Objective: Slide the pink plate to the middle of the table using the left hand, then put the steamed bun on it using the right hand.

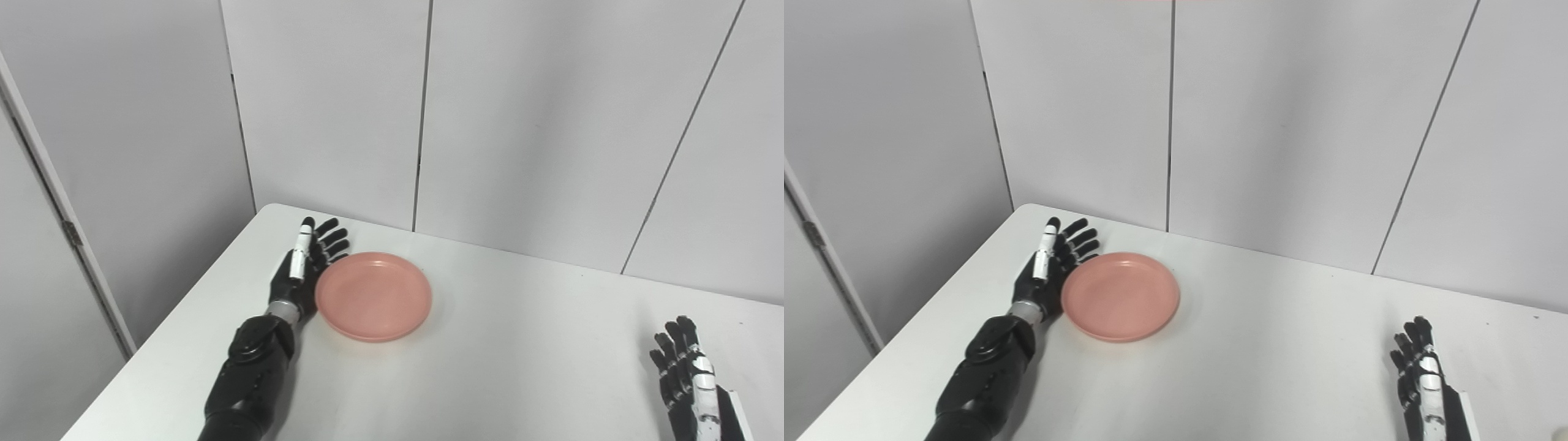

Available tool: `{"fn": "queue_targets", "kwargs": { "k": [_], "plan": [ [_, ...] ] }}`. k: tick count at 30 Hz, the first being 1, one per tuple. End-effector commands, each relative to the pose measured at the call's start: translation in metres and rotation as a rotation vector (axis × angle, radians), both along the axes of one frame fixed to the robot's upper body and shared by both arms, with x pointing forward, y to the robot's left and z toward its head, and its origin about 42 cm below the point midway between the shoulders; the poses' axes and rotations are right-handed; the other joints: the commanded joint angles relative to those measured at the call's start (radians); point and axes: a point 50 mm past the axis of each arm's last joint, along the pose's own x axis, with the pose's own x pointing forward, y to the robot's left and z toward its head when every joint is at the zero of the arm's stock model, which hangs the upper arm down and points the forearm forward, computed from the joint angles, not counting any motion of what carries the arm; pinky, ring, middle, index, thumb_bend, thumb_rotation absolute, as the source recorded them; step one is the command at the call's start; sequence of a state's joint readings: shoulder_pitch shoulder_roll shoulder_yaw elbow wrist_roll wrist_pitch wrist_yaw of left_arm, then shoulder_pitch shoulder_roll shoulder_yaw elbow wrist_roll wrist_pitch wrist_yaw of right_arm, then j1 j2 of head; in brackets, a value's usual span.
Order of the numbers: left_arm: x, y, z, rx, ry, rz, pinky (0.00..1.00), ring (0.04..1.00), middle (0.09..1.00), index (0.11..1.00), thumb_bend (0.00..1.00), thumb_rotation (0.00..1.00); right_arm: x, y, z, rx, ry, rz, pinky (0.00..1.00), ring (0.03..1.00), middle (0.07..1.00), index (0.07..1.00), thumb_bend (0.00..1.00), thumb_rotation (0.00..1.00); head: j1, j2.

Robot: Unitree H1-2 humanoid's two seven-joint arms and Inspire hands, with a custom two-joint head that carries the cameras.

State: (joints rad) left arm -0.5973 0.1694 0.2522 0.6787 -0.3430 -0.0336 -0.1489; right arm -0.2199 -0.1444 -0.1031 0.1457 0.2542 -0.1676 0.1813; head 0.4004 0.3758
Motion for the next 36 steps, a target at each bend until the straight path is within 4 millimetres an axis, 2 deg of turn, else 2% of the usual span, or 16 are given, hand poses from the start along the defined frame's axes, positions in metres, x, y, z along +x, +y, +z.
{"fn": "queue_targets", "kwargs": {
  "k": [1, 6, 10, 15, 26, 33, 36],
  "plan": [
    [0.008, -0.012, 0.009, 0.006, -0.030, -0.039, 0.83, 0.849, 0.833, 0.816, 0.56, 0.99, -0.008, -0.001, -0.010, 0.003, 0.006, -0.010, 1.00, 1.000, 1.000, 1.000, 0.39, 0.94, -0.012, 0.006],
    [0.004, -0.039, 0.006, 0.022, -0.039, -0.062, 0.83, 0.846, 0.829, 0.811, 0.56, 0.99, -0.008, 0.004, -0.009, 0.002, 0.008, -0.007, 1.00, 1.000, 1.000, 1.000, 0.39, 0.94, -0.062, 0.026],
    [-0.003, -0.063, 0.004, 0.018, -0.054, -0.089, 0.84, 0.837, 0.818, 0.804, 0.55, 0.98, -0.008, 0.009, -0.005, -0.014, 0.021, -0.016, 1.00, 1.000, 1.000, 1.000, 0.46, 0.98, -0.118, 0.045],
    [-0.015, -0.092, 0.006, 0.024, -0.042, -0.150, 0.87, 0.847, 0.824, 0.810, 0.53, 1.00, -0.009, 0.014, -0.004, -0.032, 0.025, -0.020, 1.00, 1.000, 1.000, 1.000, 0.50, 0.94, -0.183, 0.071],
    [-0.046, -0.122, -0.010, 0.026, -0.047, -0.245, 0.89, 0.884, 0.858, 0.833, 0.56, 0.98, -0.007, 0.036, -0.009, -0.045, 0.008, -0.014, 1.00, 0.987, 0.998, 1.000, 0.59, 0.92, -0.358, 0.115],
    [-0.065, -0.135, -0.014, 0.004, -0.061, -0.267, 0.92, 0.896, 0.880, 0.862, 0.52, 1.00, -0.007, 0.048, -0.007, -0.065, 0.020, -0.027, 1.00, 0.986, 0.988, 0.992, 0.69, 0.90, -0.440, 0.144],
    [-0.074, -0.140, -0.013, 0.013, -0.070, -0.277, 0.93, 0.901, 0.883, 0.864, 0.51, 1.00, -0.006, 0.055, -0.005, -0.068, 0.024, -0.030, 1.00, 0.984, 0.985, 0.990, 0.70, 0.89, -0.486, 0.162]
  ]
}}
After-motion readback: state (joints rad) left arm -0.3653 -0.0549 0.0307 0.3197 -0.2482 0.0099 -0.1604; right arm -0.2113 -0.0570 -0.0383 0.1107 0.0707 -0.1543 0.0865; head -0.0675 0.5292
